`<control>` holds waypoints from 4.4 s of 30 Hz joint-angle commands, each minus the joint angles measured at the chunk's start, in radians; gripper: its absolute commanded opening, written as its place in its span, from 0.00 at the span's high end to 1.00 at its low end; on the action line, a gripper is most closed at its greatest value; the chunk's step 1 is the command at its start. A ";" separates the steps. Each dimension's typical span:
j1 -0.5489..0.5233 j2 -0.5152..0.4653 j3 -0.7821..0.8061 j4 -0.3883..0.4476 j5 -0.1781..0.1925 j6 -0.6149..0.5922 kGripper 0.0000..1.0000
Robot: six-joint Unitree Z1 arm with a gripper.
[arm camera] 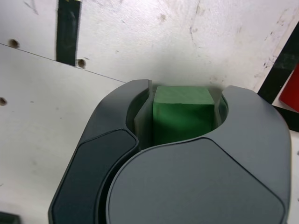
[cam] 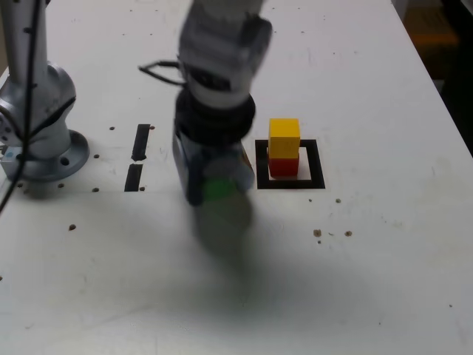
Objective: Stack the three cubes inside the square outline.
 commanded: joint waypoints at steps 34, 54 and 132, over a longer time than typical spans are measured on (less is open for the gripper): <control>0.108 0.128 -0.657 0.531 0.078 0.250 0.85; 0.169 0.124 -0.549 0.393 0.092 0.355 0.84; 0.173 -0.559 0.373 0.069 0.058 0.516 0.01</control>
